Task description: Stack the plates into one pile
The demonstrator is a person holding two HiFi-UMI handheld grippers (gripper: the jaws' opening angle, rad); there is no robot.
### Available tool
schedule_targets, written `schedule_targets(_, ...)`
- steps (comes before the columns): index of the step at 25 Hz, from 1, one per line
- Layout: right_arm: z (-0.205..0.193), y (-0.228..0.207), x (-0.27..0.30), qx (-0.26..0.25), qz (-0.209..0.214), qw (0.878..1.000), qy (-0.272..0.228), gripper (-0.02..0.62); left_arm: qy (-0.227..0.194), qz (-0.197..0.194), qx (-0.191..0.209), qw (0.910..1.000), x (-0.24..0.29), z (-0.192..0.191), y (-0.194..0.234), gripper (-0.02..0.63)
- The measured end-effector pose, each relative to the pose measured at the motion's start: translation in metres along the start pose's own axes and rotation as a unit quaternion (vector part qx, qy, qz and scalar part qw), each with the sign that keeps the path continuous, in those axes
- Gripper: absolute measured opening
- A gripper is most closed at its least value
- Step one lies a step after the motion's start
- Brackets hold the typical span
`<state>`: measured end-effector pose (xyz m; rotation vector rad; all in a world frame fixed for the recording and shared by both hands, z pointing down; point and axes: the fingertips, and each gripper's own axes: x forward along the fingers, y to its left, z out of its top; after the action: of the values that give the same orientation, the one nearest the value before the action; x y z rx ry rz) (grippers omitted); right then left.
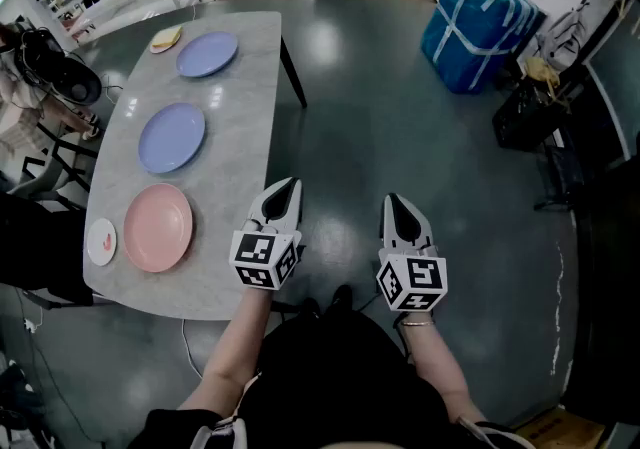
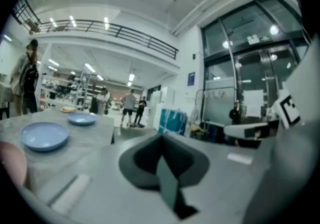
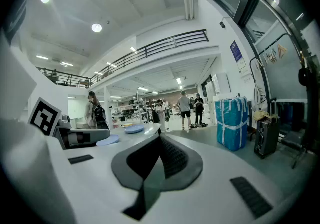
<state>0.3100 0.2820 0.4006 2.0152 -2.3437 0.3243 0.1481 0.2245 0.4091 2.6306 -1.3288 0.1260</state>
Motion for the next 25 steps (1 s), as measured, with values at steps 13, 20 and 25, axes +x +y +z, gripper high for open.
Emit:
schedule_targets(13, -0.001, -0.021, 0.01, -0.004, -0.002, 1.0, 0.004, 0.006, 0.005, 0.007, -0.004, 1.0, 0.02, -0.005, -0.006, 0.006)
schedule_targets(20, 0.007, -0.035, 0.011, -0.007, -0.004, 1.0, -0.01, 0.006, -0.007, 0.013, 0.004, 0.9999, 0.029, 0.002, -0.015, 0.006)
schedule_targets(25, 0.011, -0.041, 0.012, -0.013, 0.002, 1.0, -0.014, 0.006, -0.01, 0.013, 0.008, 0.9998, 0.037, 0.006, -0.022, 0.006)
